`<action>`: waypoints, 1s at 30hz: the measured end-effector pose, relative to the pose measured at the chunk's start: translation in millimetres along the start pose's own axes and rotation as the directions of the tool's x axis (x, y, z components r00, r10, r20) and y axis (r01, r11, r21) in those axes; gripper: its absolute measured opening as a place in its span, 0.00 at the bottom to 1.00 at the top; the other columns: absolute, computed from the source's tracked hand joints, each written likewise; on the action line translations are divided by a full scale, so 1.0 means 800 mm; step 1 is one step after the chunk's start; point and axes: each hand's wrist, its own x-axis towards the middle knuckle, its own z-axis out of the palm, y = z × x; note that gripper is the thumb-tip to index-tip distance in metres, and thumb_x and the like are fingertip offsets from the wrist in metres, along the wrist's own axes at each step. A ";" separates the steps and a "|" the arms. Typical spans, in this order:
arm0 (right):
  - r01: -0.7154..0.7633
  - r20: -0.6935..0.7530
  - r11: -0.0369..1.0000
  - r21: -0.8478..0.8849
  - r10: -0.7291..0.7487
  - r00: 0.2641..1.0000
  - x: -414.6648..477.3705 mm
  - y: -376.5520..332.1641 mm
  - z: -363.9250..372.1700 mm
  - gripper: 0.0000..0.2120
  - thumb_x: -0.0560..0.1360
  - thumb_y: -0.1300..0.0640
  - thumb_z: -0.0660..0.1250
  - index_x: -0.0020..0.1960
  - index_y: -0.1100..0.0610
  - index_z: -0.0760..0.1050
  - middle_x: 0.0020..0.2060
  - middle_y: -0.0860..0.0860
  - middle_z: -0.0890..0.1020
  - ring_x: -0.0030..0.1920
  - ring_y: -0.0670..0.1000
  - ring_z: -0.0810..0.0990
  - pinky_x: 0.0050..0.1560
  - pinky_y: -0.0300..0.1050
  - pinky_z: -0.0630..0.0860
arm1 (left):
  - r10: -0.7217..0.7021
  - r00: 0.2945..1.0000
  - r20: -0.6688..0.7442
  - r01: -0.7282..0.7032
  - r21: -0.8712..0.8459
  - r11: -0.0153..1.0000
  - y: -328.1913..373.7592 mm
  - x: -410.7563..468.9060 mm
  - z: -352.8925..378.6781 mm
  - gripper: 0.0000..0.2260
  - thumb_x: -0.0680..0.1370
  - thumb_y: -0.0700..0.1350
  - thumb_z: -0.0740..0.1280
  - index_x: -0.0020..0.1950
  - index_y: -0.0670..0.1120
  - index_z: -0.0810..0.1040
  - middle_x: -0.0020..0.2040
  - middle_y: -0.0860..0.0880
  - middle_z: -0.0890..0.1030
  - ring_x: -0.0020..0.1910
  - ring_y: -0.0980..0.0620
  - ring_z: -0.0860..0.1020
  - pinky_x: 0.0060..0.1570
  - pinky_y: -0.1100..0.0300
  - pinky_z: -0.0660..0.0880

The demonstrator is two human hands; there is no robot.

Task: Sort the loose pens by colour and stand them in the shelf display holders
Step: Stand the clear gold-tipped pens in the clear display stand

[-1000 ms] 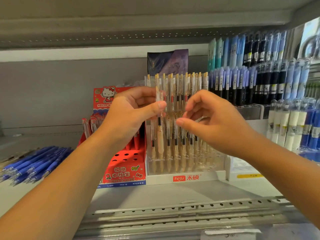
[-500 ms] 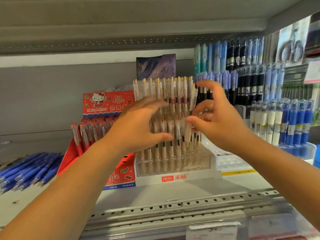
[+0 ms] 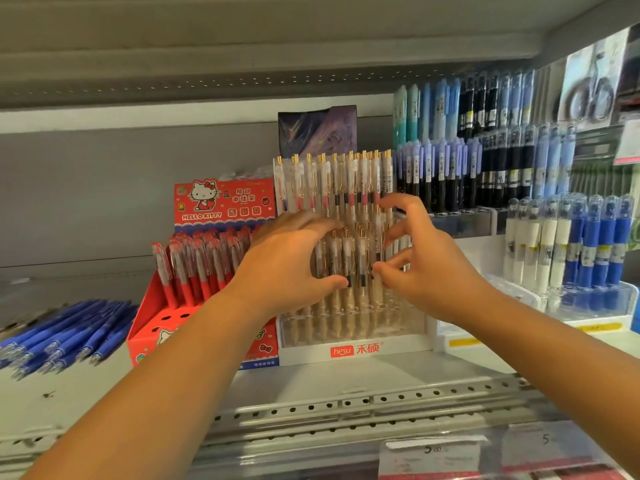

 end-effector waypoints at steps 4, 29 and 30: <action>-0.018 0.038 0.993 -0.118 0.023 0.999 -0.003 -0.001 0.006 0.36 0.72 0.61 0.73 0.64 0.33 0.56 0.41 0.46 0.77 0.32 0.43 0.81 0.34 0.44 0.82 | 0.009 1.000 -0.017 -0.009 -0.002 1.000 0.001 0.000 0.003 0.34 0.70 0.62 0.73 0.73 0.57 0.68 0.70 0.55 0.72 0.69 0.52 0.68 0.68 0.49 0.69; -0.100 0.109 0.980 -0.171 0.120 0.987 -0.018 0.003 0.000 0.40 0.72 0.51 0.75 0.74 0.39 0.53 0.34 0.46 0.82 0.35 0.43 0.81 0.40 0.47 0.81 | -0.076 0.996 0.040 0.078 -0.046 0.996 0.012 -0.013 -0.012 0.41 0.72 0.61 0.73 0.78 0.61 0.54 0.80 0.59 0.49 0.74 0.51 0.64 0.70 0.48 0.62; -0.116 0.076 0.985 -0.126 0.126 0.989 -0.018 0.002 -0.003 0.40 0.72 0.48 0.75 0.74 0.38 0.54 0.34 0.46 0.81 0.36 0.42 0.80 0.39 0.43 0.79 | -0.108 0.994 0.015 0.109 -0.092 0.990 0.011 -0.017 -0.019 0.40 0.72 0.61 0.72 0.78 0.62 0.53 0.80 0.61 0.47 0.75 0.51 0.62 0.71 0.48 0.61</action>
